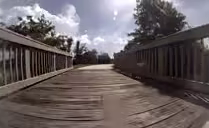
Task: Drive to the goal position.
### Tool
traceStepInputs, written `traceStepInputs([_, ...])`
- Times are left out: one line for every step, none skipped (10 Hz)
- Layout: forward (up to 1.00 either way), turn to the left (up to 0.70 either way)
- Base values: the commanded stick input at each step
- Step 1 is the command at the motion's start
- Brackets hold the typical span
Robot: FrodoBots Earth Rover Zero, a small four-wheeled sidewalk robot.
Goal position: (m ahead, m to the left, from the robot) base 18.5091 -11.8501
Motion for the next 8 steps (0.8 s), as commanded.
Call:
traceStepInputs([0.85, 0.0])
traceStepInputs([0.85, 0.0])
traceStepInputs([0.85, 0.0])
traceStepInputs([0.85, 0.0])
traceStepInputs([0.85, 0.0])
traceStepInputs([0.85, 0.0])
traceStepInputs([0.85, 0.0])
traceStepInputs([0.85, 0.0])
